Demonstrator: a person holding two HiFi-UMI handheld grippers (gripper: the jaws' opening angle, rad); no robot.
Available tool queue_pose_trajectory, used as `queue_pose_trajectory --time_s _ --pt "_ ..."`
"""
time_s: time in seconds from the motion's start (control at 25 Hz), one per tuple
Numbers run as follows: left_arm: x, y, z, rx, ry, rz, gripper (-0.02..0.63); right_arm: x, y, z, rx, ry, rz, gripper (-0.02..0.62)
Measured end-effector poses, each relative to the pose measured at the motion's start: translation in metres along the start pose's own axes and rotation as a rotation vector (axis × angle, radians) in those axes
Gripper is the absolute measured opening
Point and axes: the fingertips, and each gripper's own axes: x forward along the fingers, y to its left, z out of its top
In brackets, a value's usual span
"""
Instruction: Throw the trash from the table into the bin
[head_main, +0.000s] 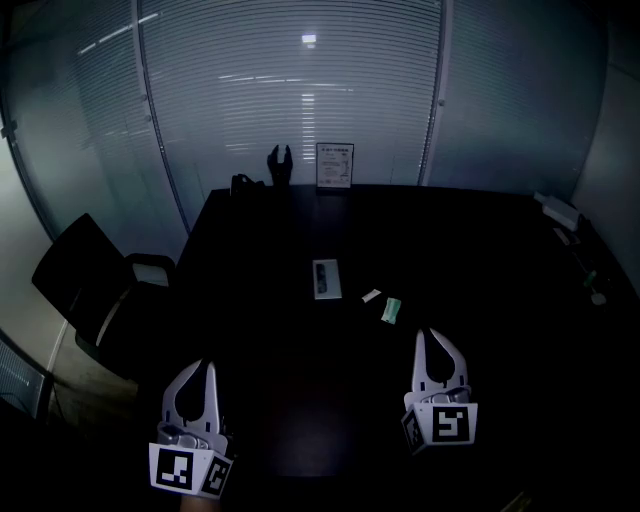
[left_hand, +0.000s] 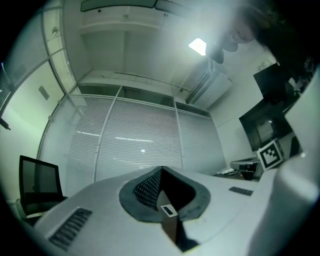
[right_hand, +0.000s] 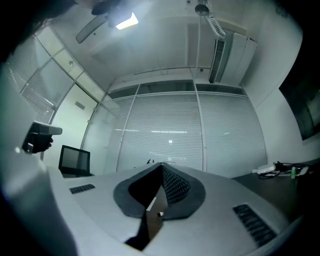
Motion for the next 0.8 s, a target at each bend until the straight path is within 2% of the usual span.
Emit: queue_pose_trajectory --time_s 0.2,0.44,0.56,0.8 --pt "0.041 0.002 -0.012 0.010 0.019 0.015 0.000 0.056 -0.024 -0.061 0.050 0.135 -0.012 0.011" --pt "0.076 0.006 -0.033 0.006 0.049 0.030 0.000 0.106 -0.034 -0.115 0.040 0.266 0.020 0.157" --pt "0.088 0.010 -0.041 0.005 0.063 0.035 0.000 0.127 -0.037 -0.150 0.068 0.352 0.030 0.266" --pt "0.101 0.017 -0.064 -0.007 0.118 0.024 0.000 0.161 -0.049 -0.205 0.135 0.496 -0.007 0.295"
